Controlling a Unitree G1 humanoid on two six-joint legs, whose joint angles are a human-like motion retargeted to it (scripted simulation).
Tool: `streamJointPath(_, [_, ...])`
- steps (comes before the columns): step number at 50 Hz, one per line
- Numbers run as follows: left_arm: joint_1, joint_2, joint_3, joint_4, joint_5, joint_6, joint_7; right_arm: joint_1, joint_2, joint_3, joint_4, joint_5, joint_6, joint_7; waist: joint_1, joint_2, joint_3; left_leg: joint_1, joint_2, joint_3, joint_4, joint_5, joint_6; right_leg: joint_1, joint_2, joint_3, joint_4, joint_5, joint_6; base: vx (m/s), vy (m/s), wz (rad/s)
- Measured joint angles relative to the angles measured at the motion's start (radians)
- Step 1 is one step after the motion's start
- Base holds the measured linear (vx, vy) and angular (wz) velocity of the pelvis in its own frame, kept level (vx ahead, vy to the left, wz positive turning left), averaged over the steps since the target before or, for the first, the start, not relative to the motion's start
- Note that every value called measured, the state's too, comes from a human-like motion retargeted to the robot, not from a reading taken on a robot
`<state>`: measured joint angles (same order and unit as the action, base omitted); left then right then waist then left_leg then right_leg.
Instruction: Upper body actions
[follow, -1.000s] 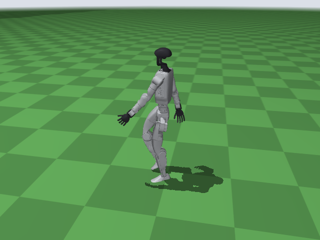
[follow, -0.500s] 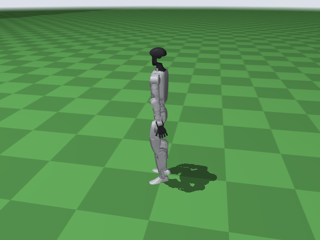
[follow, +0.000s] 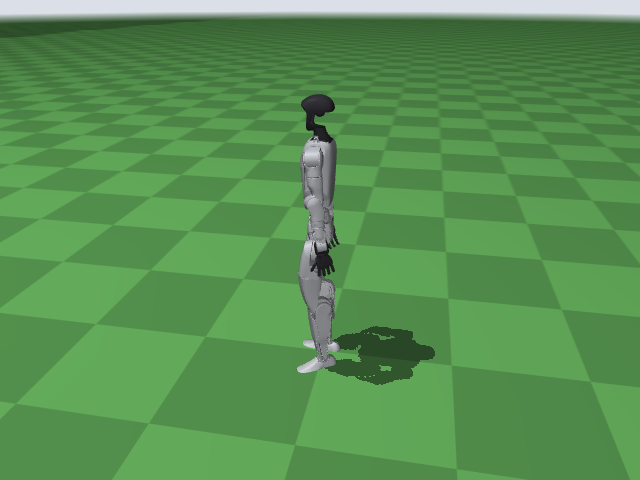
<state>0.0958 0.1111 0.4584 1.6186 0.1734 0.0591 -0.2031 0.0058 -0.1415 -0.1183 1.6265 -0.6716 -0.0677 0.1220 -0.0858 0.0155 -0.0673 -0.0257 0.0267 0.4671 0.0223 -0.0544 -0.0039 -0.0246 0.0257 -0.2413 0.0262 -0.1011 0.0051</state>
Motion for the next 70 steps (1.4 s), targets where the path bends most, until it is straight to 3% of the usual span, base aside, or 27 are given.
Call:
streamJointPath(15, [-0.024,-0.007,-0.017,-0.009,-0.017,0.011,-0.018,0.009,0.01,-0.033,-0.011,-0.042,-0.019,-0.016,-0.007,0.014,-0.003,0.001,0.009,0.001,-0.019,0.006,-0.005,-0.023,0.02,0.018,0.012,-0.001,-0.012,0.0,-0.01,-0.02])
streamJointPath(20, [-0.005,-0.048,0.073,-0.02,-0.045,0.073,-0.022,0.024,-0.046,0.003,0.073,0.073,-0.004,-0.089,-0.011,0.029,0.007,-0.007,0.035,0.007,0.021,-0.013,-0.02,-0.016,0.022,-0.002,0.004,0.003,-0.016,0.0,-0.02,0.03])
streamJointPath(23, [0.04,-0.059,0.102,0.018,-0.097,0.099,0.012,-0.025,-0.026,0.058,0.073,0.23,-0.005,-0.119,0.008,0.006,0.038,-0.084,0.072,-0.003,0.207,-0.01,-0.039,-0.011,-0.004,0.007,0.005,0.009,-0.024,-0.08,-0.1,-0.15])
streamJointPath(26, [0.067,-0.041,0.131,0.071,-0.127,0.134,0.037,-0.165,0.057,0.103,0.061,0.323,-0.051,-0.092,0.028,-0.032,0.11,-0.255,0.172,-0.006,0.586,0.177,-0.048,-0.007,-0.053,0.008,-0.002,0.021,-0.03,-0.31,-0.15,0.21])
streamJointPath(28, [0.102,-0.016,0.127,0.081,-0.137,0.15,0.028,-0.251,0.115,0.132,-0.008,0.313,-0.062,0.005,0.069,-0.047,0.148,-0.431,0.183,-0.124,0.844,0.273,-0.015,-0.005,-0.064,0.004,-0.019,0.037,-0.038,-0.24,-0.26,0.25])
streamJointPath(32, [0.179,0.037,0.107,0.081,-0.117,0.239,-0.042,-0.384,0.206,0.107,-0.186,0.16,-0.023,0.197,0.199,-0.078,0.172,-0.65,0.225,-0.139,1.202,0.154,0.044,-0.026,-0.098,0.022,-0.021,0.058,-0.048,-0.11,-0.09,-0.29])
streamJointPath(36, [0.207,0.072,0.115,0.081,-0.087,0.228,-0.05,-0.493,0.251,0.107,-0.261,0.103,-0.099,0.166,0.242,-0.096,0.196,-0.694,0.256,-0.084,1.325,0.066,0.072,-0.04,-0.112,0.051,0.0,0.054,-0.054,-0.04,-0.01,-0.1])
streamJointPath(40, [0.202,0.085,0.083,0.081,-0.129,0.2,0.001,-0.469,0.261,0.139,-0.273,0.026,-0.128,0.157,0.195,-0.087,0.156,-0.573,0.234,-0.05,1.196,0.102,0.032,-0.023,-0.096,0.042,-0.009,0.037,-0.046,0.13,0.06,0.43])
streamJointPath(43, [0.138,0.076,0.011,0.081,-0.199,0.17,0.042,-0.348,0.217,0.122,-0.221,-0.052,-0.128,0.127,0.134,-0.072,0.112,-0.375,0.109,-0.069,0.849,0.212,-0.035,0.004,-0.086,0.002,0.004,0.001,-0.027,0.28,0.16,0.91])
streamJointPath(45, [0.061,0.055,-0.038,0.081,-0.242,0.112,0.112,-0.241,0.168,0.103,-0.159,-0.092,-0.103,0.094,0.111,-0.055,0.091,-0.214,0.022,-0.102,0.552,0.174,-0.067,0.026,-0.067,-0.038,0.031,-0.033,-0.014,0.34,0.14,0.5])
streamJointPath(47, [-0.035,0.022,-0.078,0.08,-0.255,0.039,0.171,-0.122,0.1,0.063,-0.082,-0.112,-0.057,0.059,0.087,-0.034,0.082,-0.026,-0.037,-0.021,0.296,-0.072,0.01,0.041,-0.043,-0.059,0.092,-0.069,0.006,0.34,0.2,0.3])
streamJointPath(48, [-0.085,-0.004,-0.094,0.077,-0.253,0.008,0.177,-0.065,0.058,0.034,-0.035,-0.12,-0.027,0.04,0.075,-0.011,0.086,0.053,-0.048,0.053,0.158,-0.089,0.056,0.048,-0.023,-0.066,0.137,-0.075,0.016,0.35,0.29,0.55])
streamJointPath(50, [-0.188,-0.053,-0.131,0.035,-0.254,-0.01,0.122,0.033,-0.035,-0.012,0.053,-0.109,0.044,-0.001,-0.017,0.038,0.074,0.108,-0.078,-0.1,0.004,-0.038,0.082,0.021,-0.016,-0.193,0.253,0.014,0.018,0.19,0.33,1.05])
streamJointPath(51, [-0.262,-0.064,-0.147,0.006,-0.252,-0.004,0.07,0.066,-0.07,-0.036,0.065,-0.079,0.085,-0.028,-0.028,0.055,0.092,0.106,-0.033,-0.043,-0.002,-0.031,0.058,-0.048,-0.041,-0.206,0.383,0.107,0.021,-0.16,0.27,0.56])
streamJointPath(53, [-0.384,-0.088,-0.156,-0.065,-0.22,-0.01,0.017,0.146,-0.126,-0.099,0.073,-0.011,0.136,-0.102,-0.027,0.078,0.132,0.081,0.004,-0.069,0.008,-0.022,0.057,-0.207,-0.038,-0.116,0.648,0.238,0.029,-0.27,0.21,-0.24])
streamJointPath(55, [-0.478,-0.107,-0.192,-0.133,-0.197,-0.045,0.024,0.241,-0.172,-0.156,0.073,0.069,0.139,-0.165,-0.049,0.091,0.146,0.068,0.027,-0.083,0.018,-0.024,0.056,-0.339,-0.022,-0.072,0.873,0.233,0.027,-0.09,0.12,-0.02])
streamJointPath(57, [-0.554,-0.093,-0.218,-0.191,-0.156,-0.07,0.025,0.31,-0.203,-0.174,0.073,0.147,0.155,-0.19,-0.05,0.097,0.166,0.068,0.033,-0.072,0.027,-0.03,0.066,-0.41,-0.08,-0.139,1.048,0.197,-0.022,-0.01,0.1,-0.26])
streamJointPath(60, [-0.592,-0.089,-0.205,-0.254,-0.11,-0.065,0.1,0.363,-0.224,-0.209,0.073,0.17,0.169,-0.261,-0.077,0.086,0.165,0.067,0.027,-0.085,0.03,-0.031,0.065,-0.502,-0.087,-0.15,1.184,0.152,-0.04,0.05,0.05,-0.31])
streamJointPath(65, [-0.53,-0.122,-0.179,-0.242,-0.194,-0.119,0.168,0.345,-0.192,-0.179,0.073,0.217,0.146,-0.304,-0.062,0.101,0.113,0.069,0.028,-0.035,0.005,-0.028,0.057,-0.479,-0.021,-0.136,1.052,0.149,0.0,0.12,0.01,-0.35])
streamJointPath(70, [-0.342,-0.103,-0.137,-0.119,-0.151,-0.032,0.071,0.152,-0.089,-0.021,0.073,0.176,0.149,-0.173,-0.029,0.089,0.079,0.091,0.001,0.001,0.031,-0.061,0.044,-0.201,0.07,-0.011,0.57,0.18,0.05,0.08,0.01,-0.32])
